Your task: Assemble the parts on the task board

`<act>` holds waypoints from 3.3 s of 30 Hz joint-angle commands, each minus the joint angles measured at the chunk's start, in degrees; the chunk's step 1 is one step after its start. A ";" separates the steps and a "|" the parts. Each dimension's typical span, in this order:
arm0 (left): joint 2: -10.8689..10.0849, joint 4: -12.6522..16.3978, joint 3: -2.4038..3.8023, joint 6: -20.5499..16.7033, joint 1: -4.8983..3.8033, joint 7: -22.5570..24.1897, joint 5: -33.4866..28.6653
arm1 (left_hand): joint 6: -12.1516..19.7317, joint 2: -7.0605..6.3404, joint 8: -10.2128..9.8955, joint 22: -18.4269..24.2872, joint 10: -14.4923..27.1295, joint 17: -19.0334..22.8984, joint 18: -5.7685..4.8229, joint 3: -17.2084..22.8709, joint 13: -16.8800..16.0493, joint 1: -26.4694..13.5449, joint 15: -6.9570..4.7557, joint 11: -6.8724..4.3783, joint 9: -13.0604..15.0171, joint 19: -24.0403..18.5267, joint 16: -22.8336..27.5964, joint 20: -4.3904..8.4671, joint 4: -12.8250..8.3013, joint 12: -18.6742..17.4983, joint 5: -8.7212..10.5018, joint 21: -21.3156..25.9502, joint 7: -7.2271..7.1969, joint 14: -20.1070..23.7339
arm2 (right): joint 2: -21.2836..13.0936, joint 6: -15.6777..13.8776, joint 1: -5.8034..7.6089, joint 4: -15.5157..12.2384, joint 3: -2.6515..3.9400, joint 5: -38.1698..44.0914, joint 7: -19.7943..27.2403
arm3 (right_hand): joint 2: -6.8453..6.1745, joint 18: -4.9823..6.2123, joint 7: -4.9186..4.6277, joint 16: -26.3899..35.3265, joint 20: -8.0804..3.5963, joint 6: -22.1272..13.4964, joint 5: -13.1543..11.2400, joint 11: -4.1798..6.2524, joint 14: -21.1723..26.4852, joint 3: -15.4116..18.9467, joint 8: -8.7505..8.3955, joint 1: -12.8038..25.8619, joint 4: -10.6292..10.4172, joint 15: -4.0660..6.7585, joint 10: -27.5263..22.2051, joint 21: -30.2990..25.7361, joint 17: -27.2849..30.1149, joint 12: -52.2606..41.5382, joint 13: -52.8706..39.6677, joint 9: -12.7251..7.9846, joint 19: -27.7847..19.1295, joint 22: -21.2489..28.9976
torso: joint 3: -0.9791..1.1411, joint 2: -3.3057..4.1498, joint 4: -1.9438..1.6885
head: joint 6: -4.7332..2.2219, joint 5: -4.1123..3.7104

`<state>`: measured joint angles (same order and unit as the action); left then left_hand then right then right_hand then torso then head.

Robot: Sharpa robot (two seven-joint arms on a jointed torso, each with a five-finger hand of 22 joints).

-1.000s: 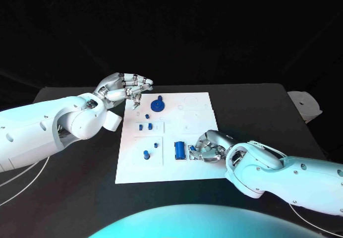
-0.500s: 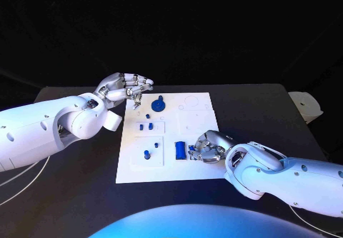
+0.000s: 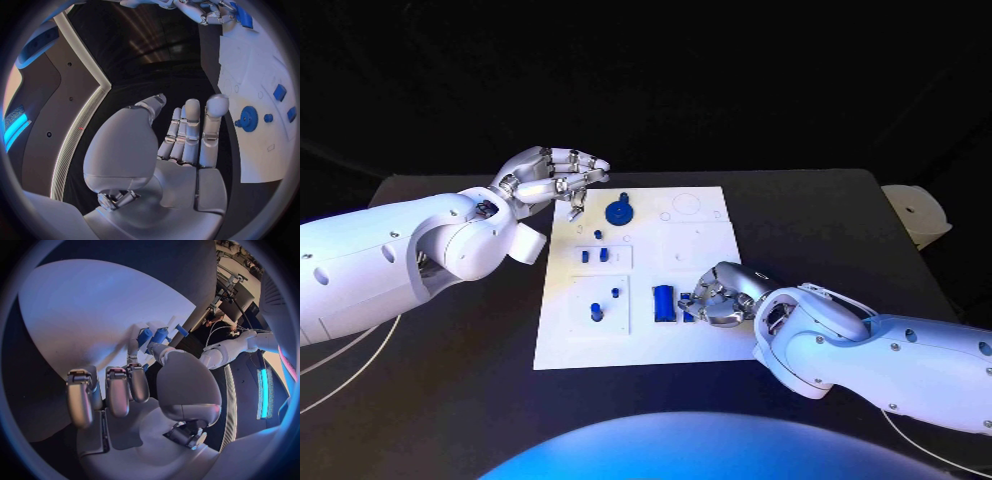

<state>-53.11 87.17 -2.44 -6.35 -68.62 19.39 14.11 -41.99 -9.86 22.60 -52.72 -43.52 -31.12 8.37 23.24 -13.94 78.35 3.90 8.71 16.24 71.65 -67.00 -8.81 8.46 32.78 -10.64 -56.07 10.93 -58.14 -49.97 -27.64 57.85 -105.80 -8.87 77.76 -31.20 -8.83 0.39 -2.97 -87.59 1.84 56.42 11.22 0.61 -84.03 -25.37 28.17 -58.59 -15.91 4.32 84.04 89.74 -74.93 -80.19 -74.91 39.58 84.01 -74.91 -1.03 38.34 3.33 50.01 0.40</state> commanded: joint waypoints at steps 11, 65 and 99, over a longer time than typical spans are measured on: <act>0.08 0.13 0.03 0.86 -0.04 0.24 -0.14 | 0.49 0.55 0.28 0.05 0.45 0.09 0.15 -0.11 0.09 0.25 0.17 -0.01 0.09 -0.15 0.22 0.00 0.47 0.43 -0.25 0.20 1.56 0.30 | 0.03 0.84 0.03 0.03 -0.04 1.45 -0.04 | -0.04 -0.39 -0.32 0.29 -0.22 -0.11 -0.47 0.24 -4.81 0.91 0.04 0.55 -0.20 0.20 0.97 0.26 -9.52 0.43 -9.51 -0.13 5.99 -15.09 | 0.02 -0.04 0.07 | -0.01 -0.01; 0.10 -0.02 0.03 0.86 -0.03 0.31 0.07 | 0.56 0.65 0.43 0.05 0.51 0.09 0.15 -0.09 0.13 0.30 0.18 -0.01 0.09 -0.12 0.20 -0.01 0.58 0.56 -0.26 0.19 1.56 0.29 | -1.29 3.58 -1.49 1.87 -0.05 2.36 4.44 | 1.03 -0.39 -0.02 0.10 -0.36 -0.02 -4.42 0.50 -4.90 4.56 0.45 -6.05 0.14 0.38 1.45 0.26 -9.97 -0.41 -10.10 -0.35 5.99 -15.09 | 0.04 -0.01 0.02 | -0.01 0.31; 1.94 -4.81 -0.75 -0.69 0.40 4.54 -6.21 | 0.19 0.39 2.28 13.52 -1.17 3.31 2.24 -0.50 1.58 0.61 0.28 -0.36 -0.06 -9.57 7.06 -0.24 2.07 0.69 -0.18 15.86 0.94 6.44 | -1.13 -0.46 4.80 14.20 0.52 -48.28 45.54 | 0.88 9.94 -6.17 38.02 4.43 -11.30 -3.30 -5.22 15.35 5.91 -5.90 -19.49 1.07 -4.69 -28.28 -66.00 31.76 45.91 19.23 -3.68 -17.92 12.18 | -1.43 -2.85 0.35 | -2.99 0.00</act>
<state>-51.55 83.01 -3.18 -6.48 -68.38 20.83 12.07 -41.57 -9.65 24.61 -40.36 -44.11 -28.44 10.23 22.70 -12.72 78.56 4.18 8.39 16.24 62.94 -61.22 -9.06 10.13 33.87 -10.64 -41.83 10.93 -52.45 -51.56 -30.29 62.34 -93.36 -8.43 46.80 3.89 -7.93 9.77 -8.78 -54.69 5.84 45.64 7.88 -4.37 -71.49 -18.85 22.59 -77.29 -14.89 -0.01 57.50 30.19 -47.57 -36.42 -57.83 36.22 68.33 -65.84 -1.88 36.59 3.68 48.15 0.44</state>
